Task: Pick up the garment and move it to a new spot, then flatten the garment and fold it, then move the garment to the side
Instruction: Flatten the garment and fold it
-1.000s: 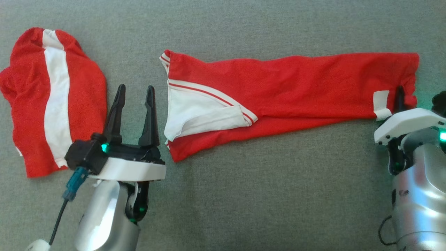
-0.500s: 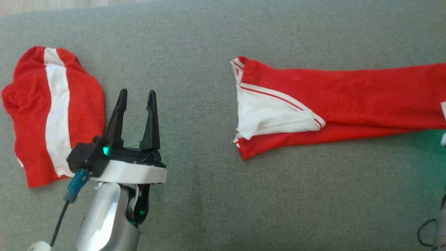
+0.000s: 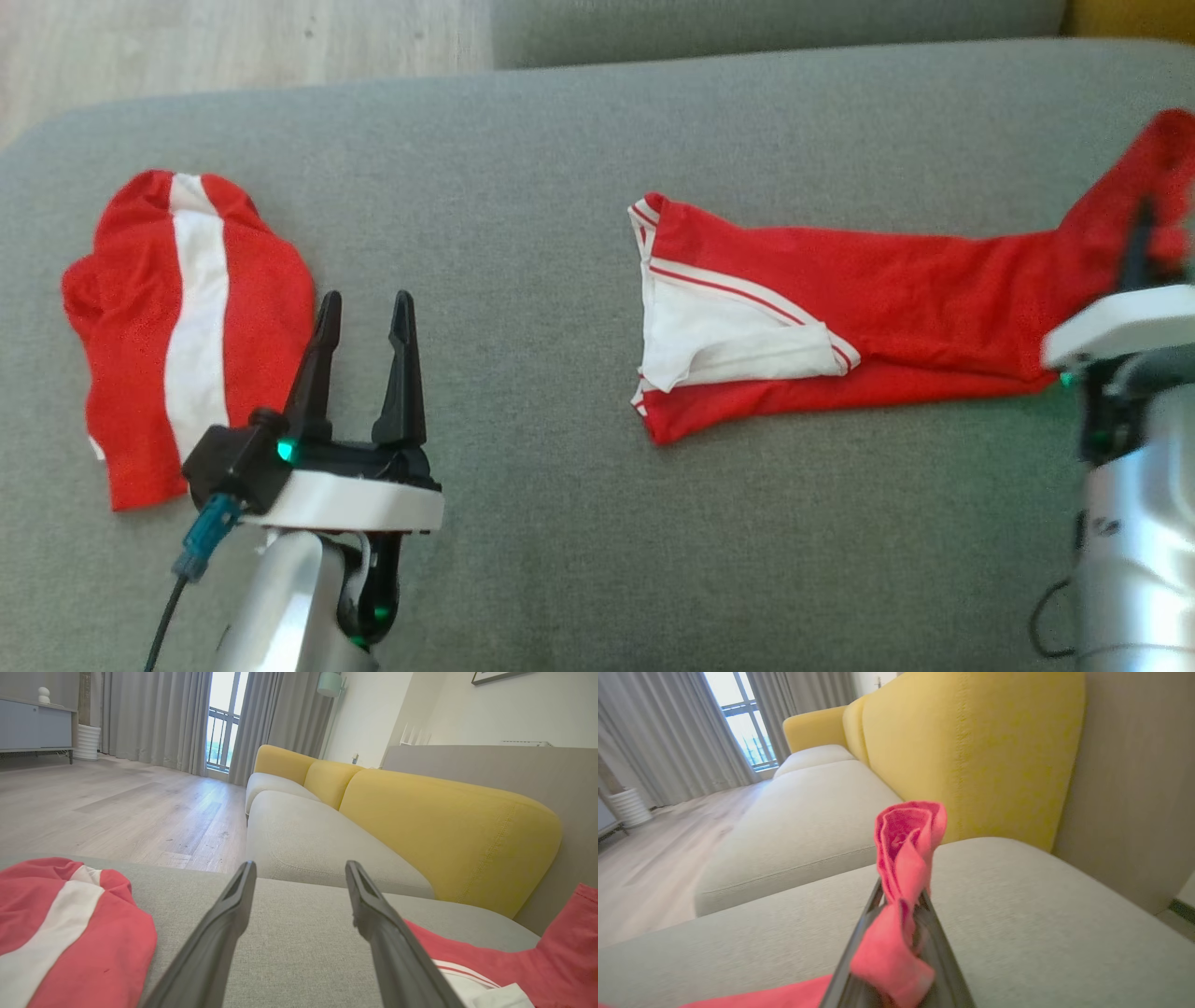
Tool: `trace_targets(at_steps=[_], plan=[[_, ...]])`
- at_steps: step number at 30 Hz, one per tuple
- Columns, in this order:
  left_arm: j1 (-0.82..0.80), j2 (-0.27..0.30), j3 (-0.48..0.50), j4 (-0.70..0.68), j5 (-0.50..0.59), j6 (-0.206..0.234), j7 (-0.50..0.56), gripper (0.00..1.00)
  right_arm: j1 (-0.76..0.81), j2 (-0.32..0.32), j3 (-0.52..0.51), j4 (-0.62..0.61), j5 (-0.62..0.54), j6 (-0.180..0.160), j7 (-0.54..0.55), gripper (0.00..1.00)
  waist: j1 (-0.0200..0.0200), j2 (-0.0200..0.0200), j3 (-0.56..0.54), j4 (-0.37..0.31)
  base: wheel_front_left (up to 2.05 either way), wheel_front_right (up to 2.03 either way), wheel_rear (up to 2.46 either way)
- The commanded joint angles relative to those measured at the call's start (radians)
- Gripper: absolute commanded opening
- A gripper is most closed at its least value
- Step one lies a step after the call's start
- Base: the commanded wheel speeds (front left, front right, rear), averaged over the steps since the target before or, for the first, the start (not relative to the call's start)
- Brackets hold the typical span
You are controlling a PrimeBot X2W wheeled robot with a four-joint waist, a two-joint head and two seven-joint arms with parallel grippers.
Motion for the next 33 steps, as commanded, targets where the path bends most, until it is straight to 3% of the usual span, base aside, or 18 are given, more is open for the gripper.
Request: trace_targets(at_steps=[1, 14, 33], plan=[[-0.014, 0.007, 0.038, -0.031, -0.007, 0.002, -0.005, 1.0, -0.009, 0.003, 0.075, -0.036, 0.053, -0.001, 0.004, 0.0, 0.0002, 0.0, -0.02, 0.01, 0.0, 0.0, 0.0], [0.019, 0.007, 0.028, -0.035, -0.032, 0.012, -0.005, 1.0, 0.033, 0.004, 0.473, 0.01, 0.382, -0.001, -0.044, 0.0, 0.0002, 0.0, -0.051, 0.069, 0.0, 0.0, 0.0], [0.022, 0.007, 0.003, -0.024, -0.041, 0.013, -0.005, 1.0, 0.017, 0.004, 0.798, 0.158, 0.553, -0.001, -0.108, 0.0, 0.0002, 0.0, -0.036, 0.155, 0.0, 0.0, 0.0]])
